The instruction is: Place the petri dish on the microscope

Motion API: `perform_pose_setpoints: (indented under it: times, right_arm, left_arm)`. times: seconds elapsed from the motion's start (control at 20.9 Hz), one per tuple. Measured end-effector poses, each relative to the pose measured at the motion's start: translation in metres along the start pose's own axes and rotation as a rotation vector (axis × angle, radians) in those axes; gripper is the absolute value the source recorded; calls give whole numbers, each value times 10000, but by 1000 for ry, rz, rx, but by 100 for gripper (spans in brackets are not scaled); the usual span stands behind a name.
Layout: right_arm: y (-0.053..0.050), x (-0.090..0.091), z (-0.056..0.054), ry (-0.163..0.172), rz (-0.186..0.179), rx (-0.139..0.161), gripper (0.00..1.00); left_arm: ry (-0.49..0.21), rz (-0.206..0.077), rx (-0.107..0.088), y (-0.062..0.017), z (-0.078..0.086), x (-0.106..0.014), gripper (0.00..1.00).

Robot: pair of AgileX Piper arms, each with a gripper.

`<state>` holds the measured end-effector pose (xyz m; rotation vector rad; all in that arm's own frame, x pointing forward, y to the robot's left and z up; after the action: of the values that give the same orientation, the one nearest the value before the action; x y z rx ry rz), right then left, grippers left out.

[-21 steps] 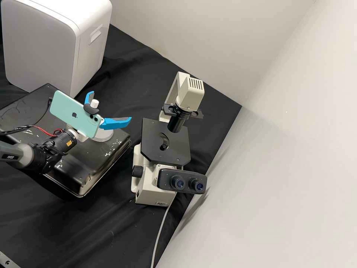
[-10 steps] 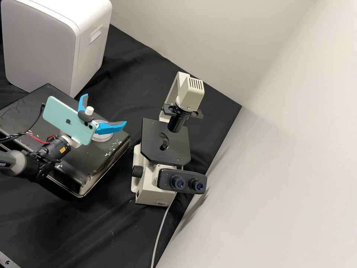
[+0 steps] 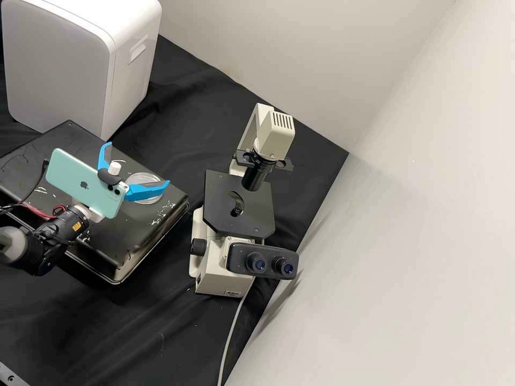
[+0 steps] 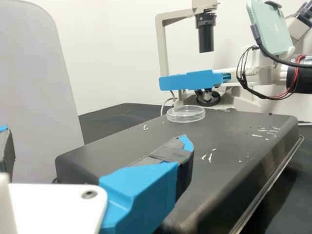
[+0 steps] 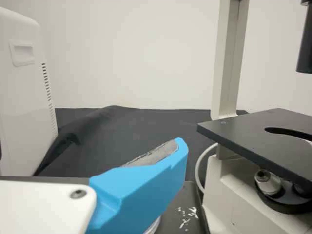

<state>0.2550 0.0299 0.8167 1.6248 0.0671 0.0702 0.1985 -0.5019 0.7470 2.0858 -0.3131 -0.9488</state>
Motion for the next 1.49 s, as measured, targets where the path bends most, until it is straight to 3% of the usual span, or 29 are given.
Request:
perform_pose_setpoints:
  times: [0.1, 0.34, 0.62, 0.86, 1.49]
  right_arm:
    - [-54, -29, 41, -4, -10, 0, 100]
    - [-181, -82, 175, -47, -51, -1, 100]
    - [-254, -65, 267, -83, -82, -19, 100]
    - [-273, -46, 386, -123, -82, -14, 100]
    - [-259, 254, 534, -140, -38, -26, 100]
  left_arm:
    - [2, 4, 13, 7, 9, -13, 100]
    - [3, 6, 12, 9, 7, -13, 100]
    - [3, 6, 12, 9, 7, -13, 100]
    - [3, 6, 12, 9, 7, -13, 100]
    - [4, 5, 11, 5, 6, -12, 100]
